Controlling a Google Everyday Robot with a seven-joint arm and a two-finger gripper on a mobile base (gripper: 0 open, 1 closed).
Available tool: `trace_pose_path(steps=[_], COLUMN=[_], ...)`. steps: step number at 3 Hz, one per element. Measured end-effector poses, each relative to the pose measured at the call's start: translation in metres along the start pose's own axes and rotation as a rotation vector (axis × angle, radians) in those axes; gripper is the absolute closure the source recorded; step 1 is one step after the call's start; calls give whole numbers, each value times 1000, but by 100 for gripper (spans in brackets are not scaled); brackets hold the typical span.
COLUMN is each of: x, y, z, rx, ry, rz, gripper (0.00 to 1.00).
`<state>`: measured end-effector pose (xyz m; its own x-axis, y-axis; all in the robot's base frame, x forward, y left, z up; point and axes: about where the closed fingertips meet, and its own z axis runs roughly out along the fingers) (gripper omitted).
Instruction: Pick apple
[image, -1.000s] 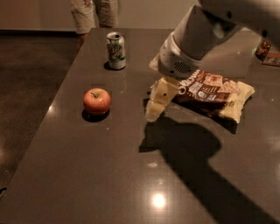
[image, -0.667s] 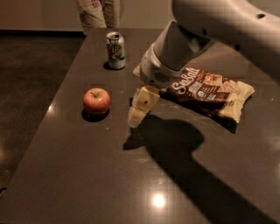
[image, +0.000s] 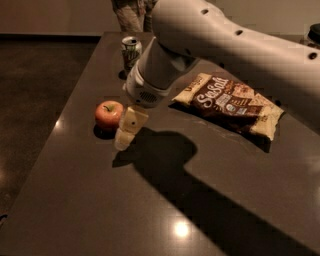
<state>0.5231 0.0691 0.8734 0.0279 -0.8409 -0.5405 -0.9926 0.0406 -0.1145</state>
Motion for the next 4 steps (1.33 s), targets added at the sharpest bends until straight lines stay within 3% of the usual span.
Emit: trace_pose_path(steps=[1,2,4], x=[-16,-25,-34], y=[-3,-6,-15], z=[17,27,16], rx=[-21,-40,-68], ry=[-2,2,0], rz=[-17,-15,17], gripper=[0,18,64])
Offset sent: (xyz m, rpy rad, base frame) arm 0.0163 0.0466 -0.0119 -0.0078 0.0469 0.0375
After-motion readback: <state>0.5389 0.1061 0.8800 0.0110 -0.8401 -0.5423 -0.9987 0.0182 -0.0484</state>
